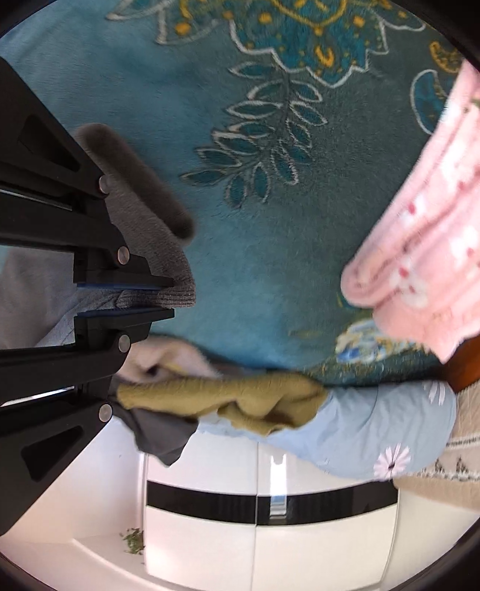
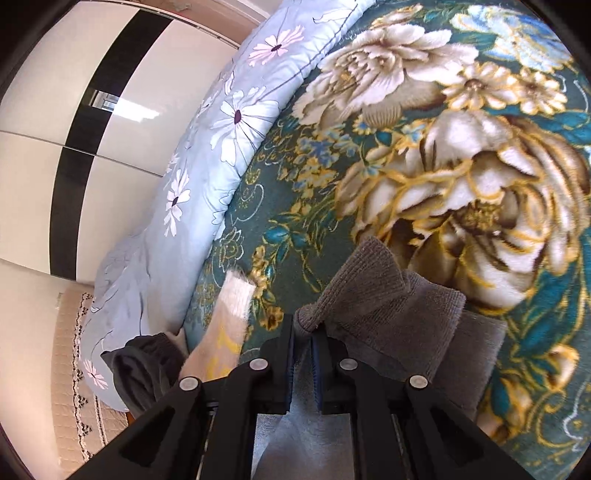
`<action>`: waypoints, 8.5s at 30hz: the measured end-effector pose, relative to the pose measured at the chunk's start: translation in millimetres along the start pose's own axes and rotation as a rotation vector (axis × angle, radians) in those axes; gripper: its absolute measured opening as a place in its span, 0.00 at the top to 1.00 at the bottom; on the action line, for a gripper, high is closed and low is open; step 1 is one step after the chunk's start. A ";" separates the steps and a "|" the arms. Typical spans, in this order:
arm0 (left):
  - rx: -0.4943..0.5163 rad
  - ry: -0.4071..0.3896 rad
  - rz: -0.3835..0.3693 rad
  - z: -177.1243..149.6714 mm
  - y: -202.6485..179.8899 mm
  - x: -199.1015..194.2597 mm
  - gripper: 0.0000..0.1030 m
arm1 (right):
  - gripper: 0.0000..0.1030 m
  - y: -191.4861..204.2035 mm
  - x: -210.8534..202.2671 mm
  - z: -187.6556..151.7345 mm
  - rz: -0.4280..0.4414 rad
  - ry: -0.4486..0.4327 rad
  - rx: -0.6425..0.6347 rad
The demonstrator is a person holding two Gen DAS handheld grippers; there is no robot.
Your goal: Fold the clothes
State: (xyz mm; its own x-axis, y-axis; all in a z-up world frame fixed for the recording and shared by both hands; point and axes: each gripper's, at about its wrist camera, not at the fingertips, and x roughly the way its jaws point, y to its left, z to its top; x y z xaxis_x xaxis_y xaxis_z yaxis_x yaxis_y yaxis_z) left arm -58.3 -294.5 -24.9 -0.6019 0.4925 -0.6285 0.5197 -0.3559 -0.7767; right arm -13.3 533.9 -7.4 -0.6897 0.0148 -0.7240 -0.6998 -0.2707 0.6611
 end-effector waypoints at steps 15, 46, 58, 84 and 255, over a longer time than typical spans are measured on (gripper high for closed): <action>0.060 -0.011 -0.229 -7.1 -4.1 -20.2 0.74 | 0.48 -19.4 -56.0 3.3 0.189 -0.072 -0.184; 0.124 0.095 -0.232 -81.1 63.2 -49.4 0.71 | 0.91 -102.2 -30.3 -25.1 0.126 -0.016 -0.071; 0.072 0.052 -0.140 -84.4 81.3 -36.8 0.50 | 0.91 -90.2 -38.4 -29.9 0.096 -0.019 -0.177; 0.061 -0.114 -0.165 -69.3 88.7 -21.5 0.72 | 0.87 -94.4 -40.0 -29.4 0.117 -0.011 -0.179; 0.670 0.129 -0.106 -265.6 -25.7 37.0 0.49 | 0.51 32.3 -44.7 -304.5 0.293 0.228 -0.773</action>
State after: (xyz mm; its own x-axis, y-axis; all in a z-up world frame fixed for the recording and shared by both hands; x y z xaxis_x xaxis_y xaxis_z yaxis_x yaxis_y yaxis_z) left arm 67.1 -56.2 -17.1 -0.5304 0.6276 -0.5699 -0.0500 -0.6943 -0.7179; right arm 51.6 231.4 -13.6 -0.7105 -0.3303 -0.6213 -0.1181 -0.8145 0.5680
